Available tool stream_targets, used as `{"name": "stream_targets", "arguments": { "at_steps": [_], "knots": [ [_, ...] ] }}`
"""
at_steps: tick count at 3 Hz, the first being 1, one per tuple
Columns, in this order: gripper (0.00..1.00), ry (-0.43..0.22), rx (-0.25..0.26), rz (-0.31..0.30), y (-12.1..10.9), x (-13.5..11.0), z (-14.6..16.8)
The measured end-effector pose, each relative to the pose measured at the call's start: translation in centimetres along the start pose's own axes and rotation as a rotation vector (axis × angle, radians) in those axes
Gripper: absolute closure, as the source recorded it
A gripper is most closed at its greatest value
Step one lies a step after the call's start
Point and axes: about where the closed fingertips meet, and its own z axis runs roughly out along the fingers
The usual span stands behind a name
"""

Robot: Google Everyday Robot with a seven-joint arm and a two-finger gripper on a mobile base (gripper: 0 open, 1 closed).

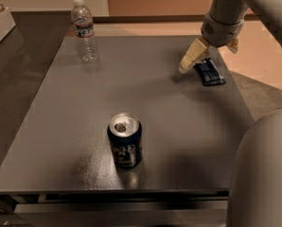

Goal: Move rxbar blueberry near pepsi can

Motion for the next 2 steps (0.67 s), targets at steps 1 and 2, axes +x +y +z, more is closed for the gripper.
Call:
{"name": "stream_targets", "arguments": {
  "at_steps": [1,2],
  "knots": [
    [0.00,0.032,-0.013,0.067,-0.1,0.4,1.7],
    [0.00,0.051,-0.026,0.119,-0.6,1.1,3.0]
  ]
}}
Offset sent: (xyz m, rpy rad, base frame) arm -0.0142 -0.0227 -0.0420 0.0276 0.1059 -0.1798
